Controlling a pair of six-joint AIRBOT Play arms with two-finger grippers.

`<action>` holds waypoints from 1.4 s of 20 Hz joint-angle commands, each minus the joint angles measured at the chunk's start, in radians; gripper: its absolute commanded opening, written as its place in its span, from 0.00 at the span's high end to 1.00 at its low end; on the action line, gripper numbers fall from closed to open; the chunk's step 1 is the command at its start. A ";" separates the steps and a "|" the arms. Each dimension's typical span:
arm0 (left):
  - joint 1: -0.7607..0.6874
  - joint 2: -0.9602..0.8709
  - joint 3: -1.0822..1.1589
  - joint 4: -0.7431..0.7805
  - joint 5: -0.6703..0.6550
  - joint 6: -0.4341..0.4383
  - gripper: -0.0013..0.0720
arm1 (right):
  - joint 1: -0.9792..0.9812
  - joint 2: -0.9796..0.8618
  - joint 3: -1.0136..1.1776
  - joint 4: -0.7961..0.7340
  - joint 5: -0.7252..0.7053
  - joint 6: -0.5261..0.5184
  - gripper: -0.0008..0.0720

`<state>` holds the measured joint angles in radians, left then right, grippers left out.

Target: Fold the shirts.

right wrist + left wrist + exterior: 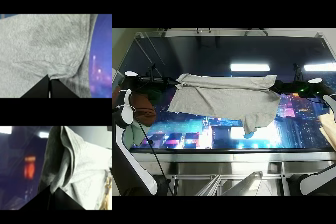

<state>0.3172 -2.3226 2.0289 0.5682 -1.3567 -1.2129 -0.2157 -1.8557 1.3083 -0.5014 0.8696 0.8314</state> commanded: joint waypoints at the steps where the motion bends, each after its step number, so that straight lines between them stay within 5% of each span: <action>1: 0.004 -0.001 0.000 -0.003 -0.018 0.000 0.95 | 0.000 0.000 0.000 0.000 0.015 0.011 0.95; 2: 0.005 -0.001 0.005 -0.026 -0.040 0.000 0.93 | -0.004 0.003 0.001 -0.001 0.034 0.011 0.93; 3: 0.011 -0.001 0.022 -0.043 -0.076 0.000 0.60 | -0.012 0.011 0.002 -0.002 0.060 0.011 0.72; 4: 0.023 -0.001 0.042 -0.046 -0.119 -0.005 0.46 | -0.026 0.024 0.003 -0.005 0.098 0.013 0.48; 6: 0.063 0.007 0.076 -0.044 -0.224 -0.066 0.15 | -0.075 0.064 0.004 -0.027 0.186 0.047 0.39; 11: 0.170 0.143 -0.131 0.087 -0.369 -0.090 0.25 | -0.194 0.119 -0.028 -0.076 0.494 0.153 0.42; 12: 0.172 0.175 -0.193 0.169 -0.372 -0.090 0.25 | -0.208 0.127 -0.064 -0.075 0.542 0.161 0.53; 15: 0.147 0.255 -0.370 0.361 -0.330 -0.090 0.25 | -0.225 0.185 -0.223 -0.079 0.520 0.136 0.55; 20: 0.027 0.275 -0.497 0.383 -0.220 -0.090 0.25 | -0.224 0.256 -0.370 -0.078 0.434 0.111 0.55; 21: 0.000 0.275 -0.500 0.382 -0.191 -0.090 0.32 | -0.224 0.266 -0.383 -0.079 0.437 0.109 0.55; 23: -0.041 0.275 -0.479 0.382 -0.163 -0.089 0.33 | -0.224 0.286 -0.406 -0.079 0.440 0.103 0.55; 24: -0.050 0.275 -0.460 0.382 -0.165 -0.089 0.39 | -0.224 0.299 -0.415 -0.080 0.440 0.096 0.55; 25: -0.055 0.275 -0.435 0.383 -0.180 -0.087 0.74 | -0.225 0.309 -0.422 -0.081 0.440 0.096 0.55; 26: -0.055 0.275 -0.410 0.381 -0.202 -0.083 0.97 | -0.225 0.317 -0.430 -0.087 0.439 0.096 0.55; 28: -0.055 0.275 -0.359 0.381 -0.241 -0.083 0.95 | -0.222 0.319 -0.455 -0.112 0.439 0.100 0.53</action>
<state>0.2745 -2.0499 1.6150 0.9504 -1.5612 -1.2987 -0.4400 -1.5517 0.8871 -0.5888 1.3113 0.9314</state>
